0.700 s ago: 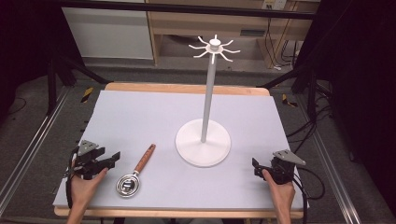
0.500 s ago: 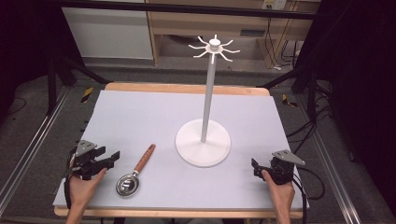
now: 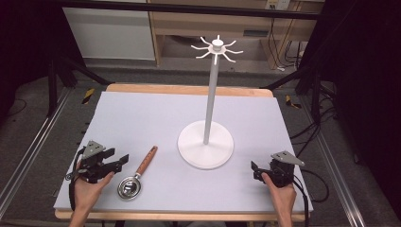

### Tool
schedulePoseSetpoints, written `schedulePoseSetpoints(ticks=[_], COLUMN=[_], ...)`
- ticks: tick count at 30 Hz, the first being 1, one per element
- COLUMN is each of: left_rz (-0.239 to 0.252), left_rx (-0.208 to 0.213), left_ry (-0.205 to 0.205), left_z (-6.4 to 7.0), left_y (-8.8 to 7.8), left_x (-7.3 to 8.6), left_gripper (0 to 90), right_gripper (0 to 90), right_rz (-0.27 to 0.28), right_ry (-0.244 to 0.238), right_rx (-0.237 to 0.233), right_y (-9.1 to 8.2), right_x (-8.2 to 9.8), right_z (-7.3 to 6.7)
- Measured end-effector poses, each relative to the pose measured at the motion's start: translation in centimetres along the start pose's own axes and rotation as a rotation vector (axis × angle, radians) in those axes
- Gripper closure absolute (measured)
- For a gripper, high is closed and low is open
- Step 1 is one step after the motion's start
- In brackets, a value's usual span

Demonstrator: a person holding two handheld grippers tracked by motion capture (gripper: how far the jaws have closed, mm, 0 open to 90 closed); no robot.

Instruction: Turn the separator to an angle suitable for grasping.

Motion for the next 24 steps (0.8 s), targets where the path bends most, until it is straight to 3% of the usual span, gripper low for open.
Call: schedulePoseSetpoints(ticks=[14, 24], left_rz=[-0.014, -0.024], left_rx=[0.048, 0.084], left_ry=[0.051, 0.086], left_z=[2.3, 3.6], left_y=[0.4, 0.6], left_x=[-0.8, -2.3], left_gripper=[36.7, 36.8], right_gripper=[5.2, 5.1], right_rz=[-0.007, -0.016], right_ry=[-0.014, -0.018], right_rx=[-0.012, -0.015], right_y=[0.2, 0.4], right_x=[-0.1, -0.1], right_z=[-0.5, -0.8])
Point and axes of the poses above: each handheld gripper's, and its own axes: y roughly forward along the jaws, x roughly out of its underside, z roughly to its right, the point moved 5 cm from there along y, roughly forward along the jaws, and after that the axes turned 6 degrees about z, right-handed, at the moved point
